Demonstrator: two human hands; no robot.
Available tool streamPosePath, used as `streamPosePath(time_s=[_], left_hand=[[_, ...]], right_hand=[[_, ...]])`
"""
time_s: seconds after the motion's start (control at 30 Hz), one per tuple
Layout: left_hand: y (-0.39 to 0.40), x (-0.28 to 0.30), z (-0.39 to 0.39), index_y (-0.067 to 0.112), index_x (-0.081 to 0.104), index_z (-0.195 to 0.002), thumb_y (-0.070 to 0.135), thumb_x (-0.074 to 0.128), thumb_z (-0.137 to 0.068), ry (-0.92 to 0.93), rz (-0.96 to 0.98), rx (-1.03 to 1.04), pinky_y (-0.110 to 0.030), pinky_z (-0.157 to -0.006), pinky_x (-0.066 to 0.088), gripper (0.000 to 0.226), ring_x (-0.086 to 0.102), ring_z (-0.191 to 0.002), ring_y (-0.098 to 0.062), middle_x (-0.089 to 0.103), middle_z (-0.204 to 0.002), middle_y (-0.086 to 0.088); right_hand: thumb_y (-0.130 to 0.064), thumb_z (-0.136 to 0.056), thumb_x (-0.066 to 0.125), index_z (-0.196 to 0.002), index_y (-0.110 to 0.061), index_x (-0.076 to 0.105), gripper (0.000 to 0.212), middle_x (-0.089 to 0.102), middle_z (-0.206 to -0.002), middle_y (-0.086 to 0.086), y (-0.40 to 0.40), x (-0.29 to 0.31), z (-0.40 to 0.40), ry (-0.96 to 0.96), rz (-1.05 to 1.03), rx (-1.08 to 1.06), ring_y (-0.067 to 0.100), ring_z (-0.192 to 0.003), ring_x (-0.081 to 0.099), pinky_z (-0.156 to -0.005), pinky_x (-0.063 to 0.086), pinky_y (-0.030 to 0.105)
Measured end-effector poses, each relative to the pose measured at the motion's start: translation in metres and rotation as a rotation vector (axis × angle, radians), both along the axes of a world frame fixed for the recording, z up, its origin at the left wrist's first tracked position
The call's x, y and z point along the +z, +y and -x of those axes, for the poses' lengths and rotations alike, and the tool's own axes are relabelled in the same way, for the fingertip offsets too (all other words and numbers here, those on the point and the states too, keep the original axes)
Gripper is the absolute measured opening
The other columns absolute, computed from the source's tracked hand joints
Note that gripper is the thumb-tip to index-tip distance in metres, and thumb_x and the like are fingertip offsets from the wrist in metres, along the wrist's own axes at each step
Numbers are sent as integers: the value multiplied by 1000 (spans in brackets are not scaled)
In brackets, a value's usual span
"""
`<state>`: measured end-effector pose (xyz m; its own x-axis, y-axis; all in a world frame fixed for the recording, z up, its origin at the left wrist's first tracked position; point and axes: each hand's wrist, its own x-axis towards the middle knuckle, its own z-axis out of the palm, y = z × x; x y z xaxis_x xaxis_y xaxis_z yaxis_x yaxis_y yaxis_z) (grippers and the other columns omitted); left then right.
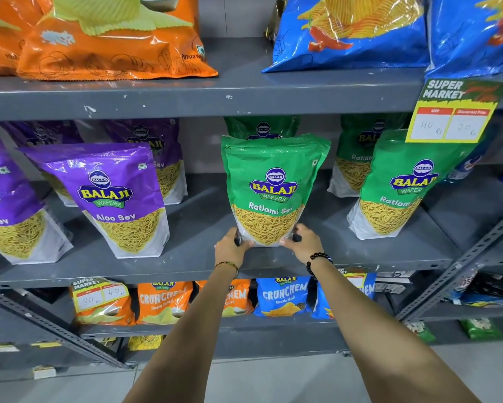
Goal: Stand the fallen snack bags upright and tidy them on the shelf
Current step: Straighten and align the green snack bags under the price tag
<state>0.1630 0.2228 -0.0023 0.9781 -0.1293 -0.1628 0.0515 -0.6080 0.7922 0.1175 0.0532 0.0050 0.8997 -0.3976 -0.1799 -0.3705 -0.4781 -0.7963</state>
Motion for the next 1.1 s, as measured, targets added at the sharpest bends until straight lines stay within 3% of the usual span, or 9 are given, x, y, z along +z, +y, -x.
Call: streamPosePath(time_s=[0.27,0.43,0.57,0.7,0.83,1.0,1.1], left_hand=[[2,-1,1,10,53,-118,25,64,-84,0,-32,-15,-46,-101,45,39,59,-110,-34,64,-122,-14],[10,-8,10,11,40,-132,19,67,-82,15,-67,6,-43,-98,46,58,57,-114,-35,61,-126,-16],[13,-15,24,13,29,-141,26,66,-83,-13,-217,-13,-48,-105,42,70,51,-121,-37,53,-135,-16],[6,-20,43,12,34,-138,30,64,-84,-104,-244,10,-48,-98,46,64,51,-120,-35,55,-131,-15],[-18,-24,67,13,45,-126,31,62,-84,-169,-236,-48,-44,-83,50,49,56,-107,-34,61,-116,-16],[-74,-21,76,14,44,-130,36,59,-86,-170,-259,-202,-44,-85,49,52,55,-110,-34,60,-120,-16],[-116,-21,73,18,39,-137,36,59,-86,-152,-234,-283,-44,-88,47,58,52,-116,-34,56,-129,-15]], right_hand=[[-22,-81,69,-118,-5,54,43,63,-125,14,-1,-2,2,8,-22,-13,31,-115,57,-97,48,43],[-14,-81,69,-145,-9,27,77,41,-148,14,-1,-8,16,77,62,-23,33,-134,41,-109,37,44],[-15,-85,64,-148,-13,22,75,34,-152,13,0,-15,33,99,153,1,32,-136,39,-110,37,43],[-12,-84,64,-147,-13,23,76,31,-153,13,-8,-17,51,72,140,-41,31,-140,32,-112,34,43],[-13,-86,60,-145,-9,28,66,35,-150,14,-29,-22,69,-2,148,-187,31,-138,34,-111,35,44],[-11,-85,61,-132,1,40,53,48,-134,22,-75,-22,81,-162,73,-486,39,-118,49,-98,44,48],[-14,-85,64,-139,-1,30,65,43,-139,19,-114,-19,82,-185,-15,-580,38,-120,48,-99,41,47]])
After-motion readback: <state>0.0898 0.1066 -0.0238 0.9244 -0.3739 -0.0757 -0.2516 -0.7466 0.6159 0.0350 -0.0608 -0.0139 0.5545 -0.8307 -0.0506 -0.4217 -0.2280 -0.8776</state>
